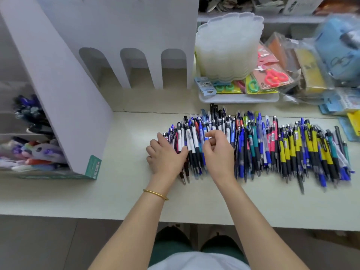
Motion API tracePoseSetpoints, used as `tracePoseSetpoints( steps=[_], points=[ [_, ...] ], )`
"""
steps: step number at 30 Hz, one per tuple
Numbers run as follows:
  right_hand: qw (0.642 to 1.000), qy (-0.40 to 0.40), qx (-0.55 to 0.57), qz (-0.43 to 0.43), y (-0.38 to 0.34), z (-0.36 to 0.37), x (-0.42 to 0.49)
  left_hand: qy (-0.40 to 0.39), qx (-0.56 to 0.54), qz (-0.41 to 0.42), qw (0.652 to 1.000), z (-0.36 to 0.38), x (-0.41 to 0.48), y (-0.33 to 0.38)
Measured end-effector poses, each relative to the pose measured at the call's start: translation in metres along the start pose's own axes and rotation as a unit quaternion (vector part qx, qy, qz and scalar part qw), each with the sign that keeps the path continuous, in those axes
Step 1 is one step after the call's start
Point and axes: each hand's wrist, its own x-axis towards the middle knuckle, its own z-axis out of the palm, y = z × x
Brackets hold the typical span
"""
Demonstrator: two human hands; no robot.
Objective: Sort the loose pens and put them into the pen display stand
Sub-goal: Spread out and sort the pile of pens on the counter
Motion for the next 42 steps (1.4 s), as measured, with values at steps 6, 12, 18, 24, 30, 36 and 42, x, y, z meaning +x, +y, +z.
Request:
tracePoseSetpoints(
  steps=[6, 12, 18, 24, 30, 36, 42],
  points=[
    [0.999, 0.026, -0.016, 0.030, -0.001, 0.012, -0.005, -0.016, -0.010, -0.009, 1.000, -0.001, 0.008, 0.000],
    [0.999, 0.011, -0.032, 0.034, 0.000, 0.016, -0.003, -0.034, -0.049, -0.032, 0.998, -0.003, 0.013, 0.003],
    [0.999, -0.002, -0.040, 0.027, -0.002, 0.013, -0.003, -0.037, -0.046, -0.015, 0.998, -0.005, 0.013, 0.007],
    [0.998, -0.012, -0.050, 0.022, -0.001, 0.011, -0.003, -0.031, -0.031, -0.016, 0.999, -0.008, 0.016, 0.009],
    [0.998, -0.018, -0.052, 0.017, -0.002, 0.008, -0.003, -0.028, -0.033, -0.041, 0.998, -0.011, 0.020, 0.013],
    [0.998, -0.022, -0.052, 0.015, -0.001, 0.006, -0.004, -0.016, -0.050, -0.047, 0.998, -0.012, 0.022, 0.014],
    [0.998, -0.025, -0.047, 0.013, -0.001, 0.004, -0.005, -0.011, -0.054, -0.045, 0.997, -0.014, 0.023, 0.013]
  ],
)
